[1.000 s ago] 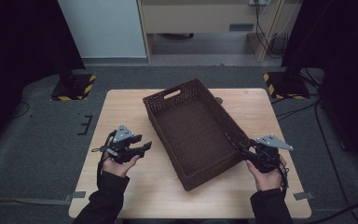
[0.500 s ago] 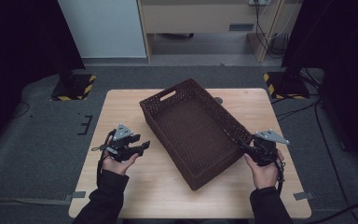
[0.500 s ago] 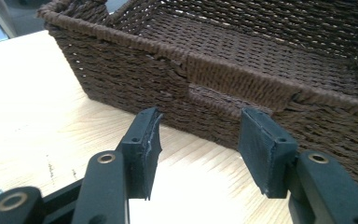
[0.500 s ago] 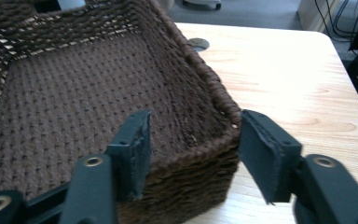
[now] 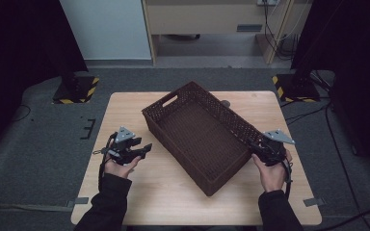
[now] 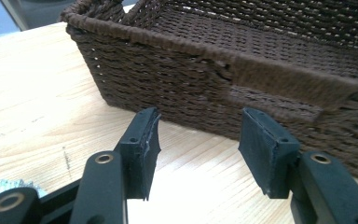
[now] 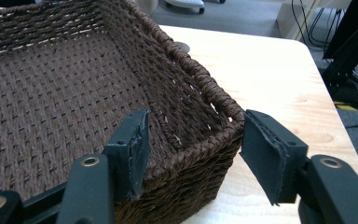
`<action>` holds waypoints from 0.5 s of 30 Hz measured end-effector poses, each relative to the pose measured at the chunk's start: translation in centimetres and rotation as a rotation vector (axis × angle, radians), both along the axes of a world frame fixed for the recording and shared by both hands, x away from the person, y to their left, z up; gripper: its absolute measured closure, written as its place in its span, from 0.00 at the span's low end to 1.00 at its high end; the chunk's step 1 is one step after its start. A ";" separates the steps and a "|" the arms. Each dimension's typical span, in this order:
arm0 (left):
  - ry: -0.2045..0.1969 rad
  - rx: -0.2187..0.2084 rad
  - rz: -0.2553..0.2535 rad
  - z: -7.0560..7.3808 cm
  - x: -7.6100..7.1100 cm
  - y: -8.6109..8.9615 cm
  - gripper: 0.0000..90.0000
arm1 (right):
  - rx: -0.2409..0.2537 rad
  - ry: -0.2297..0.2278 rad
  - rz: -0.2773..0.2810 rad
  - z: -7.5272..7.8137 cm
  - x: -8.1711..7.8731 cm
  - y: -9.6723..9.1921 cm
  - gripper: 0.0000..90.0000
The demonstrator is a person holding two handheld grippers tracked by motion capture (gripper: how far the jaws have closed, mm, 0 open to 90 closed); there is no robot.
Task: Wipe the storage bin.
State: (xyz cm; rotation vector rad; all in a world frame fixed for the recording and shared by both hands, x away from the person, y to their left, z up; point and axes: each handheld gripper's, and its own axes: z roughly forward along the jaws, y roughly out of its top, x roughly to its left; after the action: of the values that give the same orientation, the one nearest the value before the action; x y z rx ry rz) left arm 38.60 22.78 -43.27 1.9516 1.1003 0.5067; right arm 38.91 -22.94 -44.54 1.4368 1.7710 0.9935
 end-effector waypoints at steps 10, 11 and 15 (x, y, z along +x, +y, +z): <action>-0.010 -0.002 0.036 0.0 0.2 0.9 0.51 | 0.016 0.013 0.066 0.1 -1.8 2.0 0.34; -0.012 -0.007 0.041 0.0 0.3 1.0 0.51 | -0.008 0.014 0.059 0.1 -1.7 2.1 0.36; -0.013 -0.012 0.054 0.0 0.4 1.3 0.51 | -0.006 0.013 0.034 -0.1 -1.0 1.6 0.40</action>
State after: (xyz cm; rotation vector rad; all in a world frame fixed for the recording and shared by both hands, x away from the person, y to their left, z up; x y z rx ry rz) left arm 39.00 24.11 -43.30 1.9097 1.1475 0.5397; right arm 37.89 -21.39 -44.61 1.4169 1.8116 0.9981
